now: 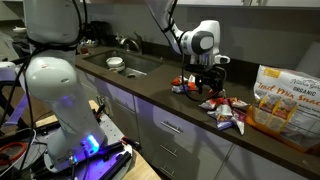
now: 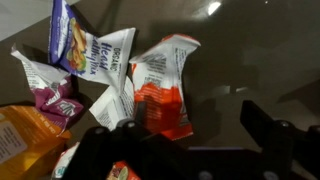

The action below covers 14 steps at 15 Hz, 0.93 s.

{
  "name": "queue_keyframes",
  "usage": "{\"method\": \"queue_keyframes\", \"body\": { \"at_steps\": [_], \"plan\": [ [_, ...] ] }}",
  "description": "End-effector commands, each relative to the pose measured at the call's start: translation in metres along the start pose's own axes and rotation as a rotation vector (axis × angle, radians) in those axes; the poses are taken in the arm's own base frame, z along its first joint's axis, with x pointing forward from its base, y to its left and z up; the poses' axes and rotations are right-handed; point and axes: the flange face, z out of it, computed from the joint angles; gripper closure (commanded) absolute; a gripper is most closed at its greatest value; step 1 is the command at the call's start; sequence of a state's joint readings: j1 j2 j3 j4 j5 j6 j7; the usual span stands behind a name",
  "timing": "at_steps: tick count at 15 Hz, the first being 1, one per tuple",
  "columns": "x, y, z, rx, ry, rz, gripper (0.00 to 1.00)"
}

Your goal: Move one sachet to the left

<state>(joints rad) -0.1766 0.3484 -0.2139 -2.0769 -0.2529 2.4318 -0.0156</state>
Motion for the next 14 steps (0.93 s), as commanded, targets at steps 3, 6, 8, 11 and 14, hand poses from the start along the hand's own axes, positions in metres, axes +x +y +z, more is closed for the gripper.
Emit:
{"method": "queue_keyframes", "body": {
  "at_steps": [3, 6, 8, 11, 14],
  "plan": [
    [0.003, 0.0, 0.013, -0.072, 0.061, -0.099, 0.0],
    [0.005, 0.003, 0.021, -0.128, 0.088, -0.145, 0.0],
    [0.005, 0.007, 0.025, -0.155, 0.096, -0.16, 0.28],
    [0.003, 0.009, 0.028, -0.145, 0.074, -0.145, 0.47],
    [0.002, 0.007, 0.023, -0.142, 0.056, -0.132, 0.67]
  ]
}}
